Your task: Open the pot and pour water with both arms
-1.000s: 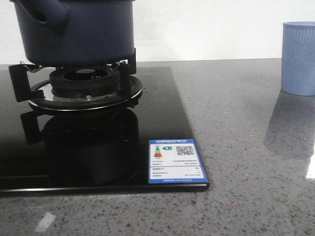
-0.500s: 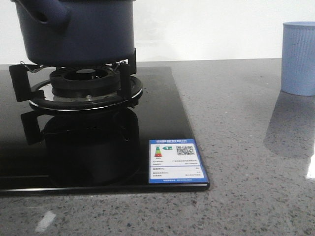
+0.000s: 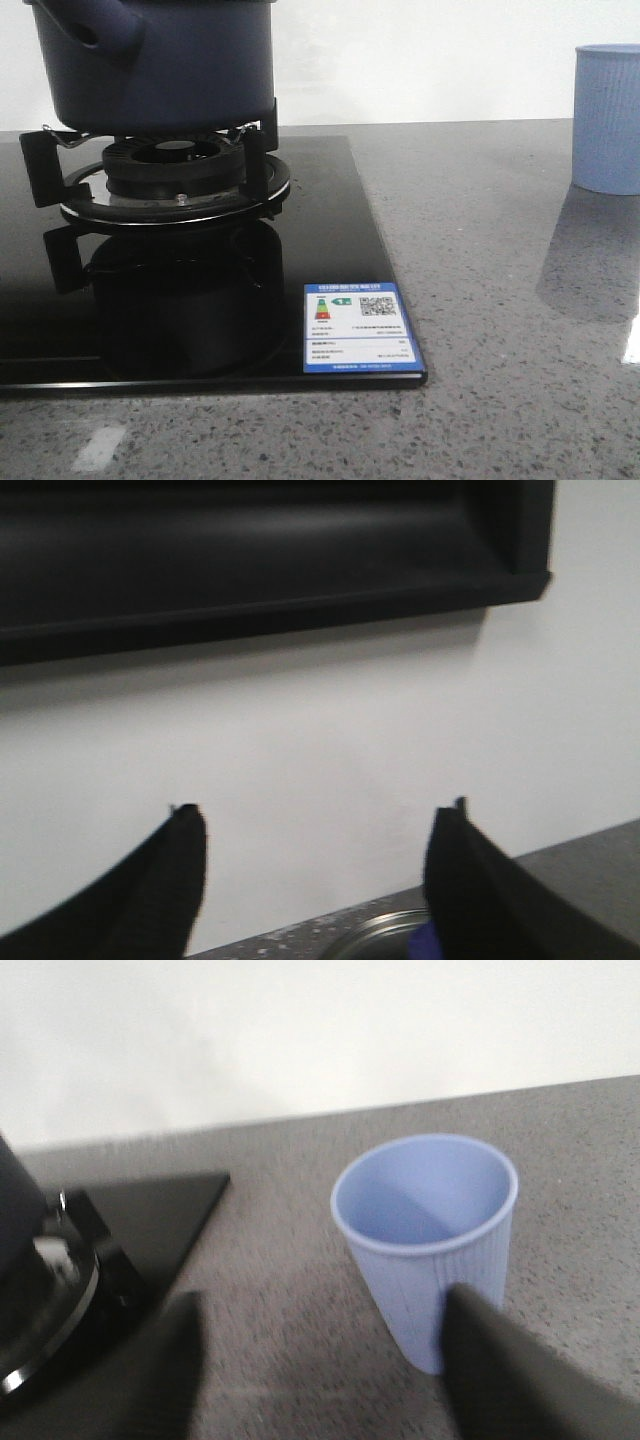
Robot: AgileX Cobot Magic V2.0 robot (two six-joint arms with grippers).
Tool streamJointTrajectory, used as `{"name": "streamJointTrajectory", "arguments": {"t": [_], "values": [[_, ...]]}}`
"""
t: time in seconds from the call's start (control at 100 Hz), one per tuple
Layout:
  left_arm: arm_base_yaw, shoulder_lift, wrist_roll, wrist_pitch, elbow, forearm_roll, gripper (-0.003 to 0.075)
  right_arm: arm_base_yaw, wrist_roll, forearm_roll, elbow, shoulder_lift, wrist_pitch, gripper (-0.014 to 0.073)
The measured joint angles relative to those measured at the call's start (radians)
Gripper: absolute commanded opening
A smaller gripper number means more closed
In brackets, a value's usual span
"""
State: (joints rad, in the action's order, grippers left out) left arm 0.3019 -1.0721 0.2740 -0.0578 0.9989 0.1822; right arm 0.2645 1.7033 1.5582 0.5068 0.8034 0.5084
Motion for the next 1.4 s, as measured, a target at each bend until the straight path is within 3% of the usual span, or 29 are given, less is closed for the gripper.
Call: {"name": "streamJointTrajectory", "arguments": {"t": [0.05,0.07,0.22,0.38,0.59,0.78,1.4], "values": [[-0.048,0.031,0.002,0.031,0.000,0.000,0.0014,0.000,0.000,-0.037,0.000,0.000,-0.002,-0.0078],[-0.068,0.044,0.002,0.047,0.000,0.000,-0.0022,0.000,0.000,-0.049,0.000,0.000,-0.002,-0.0069],[-0.200,0.146,0.004,0.144,-0.024,0.000,-0.0020,0.000,-0.010,-0.082,0.000,-0.011,0.016,-0.0066],[-0.287,0.331,0.004,0.122,-0.189,0.004,-0.0020,0.000,-0.091,-0.086,-0.002,-0.121,-0.045,-0.0068],[-0.322,0.593,0.004,0.009,-0.506,0.055,-0.0020,0.000,-0.155,-0.094,-0.096,-0.353,-0.231,-0.0069],[-0.322,0.737,0.004,0.003,-0.702,0.094,-0.0020,0.000,-0.164,-0.085,-0.240,-0.485,-0.283,-0.0069],[-0.322,0.764,0.004,0.001,-0.741,0.113,-0.0020,0.000,-0.164,-0.085,-0.287,-0.518,-0.308,-0.0069]]}}
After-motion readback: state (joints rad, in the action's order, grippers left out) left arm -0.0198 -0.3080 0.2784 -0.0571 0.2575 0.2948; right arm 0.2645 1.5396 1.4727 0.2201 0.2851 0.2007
